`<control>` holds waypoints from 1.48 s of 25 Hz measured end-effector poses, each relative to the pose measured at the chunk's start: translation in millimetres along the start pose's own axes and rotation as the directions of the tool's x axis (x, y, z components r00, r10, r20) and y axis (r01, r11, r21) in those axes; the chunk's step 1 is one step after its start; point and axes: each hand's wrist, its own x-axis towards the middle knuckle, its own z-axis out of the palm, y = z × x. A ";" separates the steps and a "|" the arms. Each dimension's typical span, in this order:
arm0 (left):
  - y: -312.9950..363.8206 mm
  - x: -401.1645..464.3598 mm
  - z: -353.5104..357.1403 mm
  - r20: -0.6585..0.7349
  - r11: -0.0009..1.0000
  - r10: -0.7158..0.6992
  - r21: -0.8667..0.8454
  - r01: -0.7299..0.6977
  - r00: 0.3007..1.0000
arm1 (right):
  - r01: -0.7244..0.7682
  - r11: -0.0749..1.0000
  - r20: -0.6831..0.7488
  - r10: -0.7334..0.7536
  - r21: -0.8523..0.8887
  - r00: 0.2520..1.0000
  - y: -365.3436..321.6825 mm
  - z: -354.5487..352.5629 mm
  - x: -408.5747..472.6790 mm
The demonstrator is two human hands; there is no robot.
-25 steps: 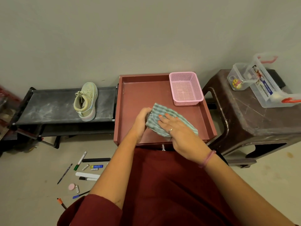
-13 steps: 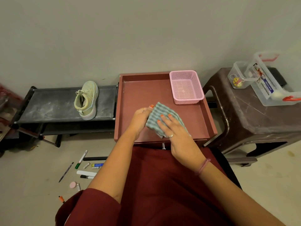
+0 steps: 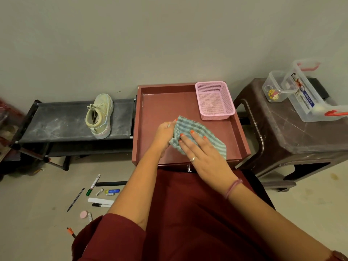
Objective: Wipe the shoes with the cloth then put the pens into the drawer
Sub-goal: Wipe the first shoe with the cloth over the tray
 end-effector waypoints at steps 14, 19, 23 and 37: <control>-33.2 2.5 -15.8 -0.056 0.993 0.081 -0.082 -0.085 0.995 | -0.334 0.766 0.255 0.226 0.550 0.940 29.4 11.3 17.6; -45.9 5.4 -22.6 -0.036 0.992 0.101 -0.073 -0.103 0.994 | -0.523 0.598 0.433 0.302 0.608 0.849 47.9 19.2 26.8; -60.1 11.7 -21.7 0.004 0.991 0.083 -0.102 -0.082 0.997 | -0.328 0.693 0.362 0.104 0.642 0.927 20.4 17.6 28.2; -107.9 24.4 -4.1 0.020 0.979 0.163 -0.124 -0.159 0.986 | -0.434 0.791 0.471 0.214 0.430 0.856 54.1 61.2 46.8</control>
